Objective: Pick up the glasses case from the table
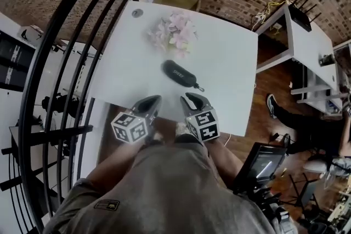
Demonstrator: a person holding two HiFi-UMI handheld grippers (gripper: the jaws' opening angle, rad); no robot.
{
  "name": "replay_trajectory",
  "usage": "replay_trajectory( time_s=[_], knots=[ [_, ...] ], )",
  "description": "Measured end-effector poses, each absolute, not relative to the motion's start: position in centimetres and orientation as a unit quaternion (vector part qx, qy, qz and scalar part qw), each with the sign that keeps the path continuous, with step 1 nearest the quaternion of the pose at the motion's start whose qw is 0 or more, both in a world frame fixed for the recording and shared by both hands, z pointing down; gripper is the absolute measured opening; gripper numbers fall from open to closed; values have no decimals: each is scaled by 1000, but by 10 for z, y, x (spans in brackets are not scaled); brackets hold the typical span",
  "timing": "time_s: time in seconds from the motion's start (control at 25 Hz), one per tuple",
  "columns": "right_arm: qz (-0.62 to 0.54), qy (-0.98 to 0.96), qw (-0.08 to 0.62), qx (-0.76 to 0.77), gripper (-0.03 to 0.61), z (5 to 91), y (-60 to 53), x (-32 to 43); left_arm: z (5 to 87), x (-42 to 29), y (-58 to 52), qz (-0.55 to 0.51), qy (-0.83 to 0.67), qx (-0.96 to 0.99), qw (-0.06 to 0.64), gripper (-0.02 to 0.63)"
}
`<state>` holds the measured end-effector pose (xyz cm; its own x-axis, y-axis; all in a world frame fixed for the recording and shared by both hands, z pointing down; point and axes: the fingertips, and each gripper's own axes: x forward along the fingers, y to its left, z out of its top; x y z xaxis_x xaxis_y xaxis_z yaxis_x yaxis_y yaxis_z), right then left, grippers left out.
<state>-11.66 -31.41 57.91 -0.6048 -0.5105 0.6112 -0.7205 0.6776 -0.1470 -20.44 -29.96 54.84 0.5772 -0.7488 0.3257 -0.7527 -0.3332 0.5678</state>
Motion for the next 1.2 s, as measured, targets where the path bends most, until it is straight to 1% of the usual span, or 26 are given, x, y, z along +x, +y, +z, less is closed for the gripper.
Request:
replay_trajectory(
  time_s=[0.12,0.28,0.4,0.52,0.6,0.8,0.96,1.2],
  knots=[
    [168,-878,306,329,172,592,-336,-119,560,-208,-307,9,-471,804,364,1],
    [116,-882,351,294,237,608,-366,-129,574,-214,-312,13,-490,785,379,2],
    [88,-879,387,264,304,625,-382,-138,584,-217,-312,15,-502,772,389,2],
    [62,-875,424,228,352,643,-393,-148,589,-227,-314,14,-520,758,395,1],
    [52,-869,446,208,370,654,-398,-154,589,-236,-316,12,-531,748,397,1],
    [42,-855,484,182,389,677,-408,-160,593,-255,-314,4,-560,724,404,1],
    [44,-846,502,174,379,688,-409,-161,595,-263,-305,1,-573,711,408,0],
    [46,-847,501,169,371,689,-409,-163,594,-267,-302,-1,-580,705,408,0]
  ],
)
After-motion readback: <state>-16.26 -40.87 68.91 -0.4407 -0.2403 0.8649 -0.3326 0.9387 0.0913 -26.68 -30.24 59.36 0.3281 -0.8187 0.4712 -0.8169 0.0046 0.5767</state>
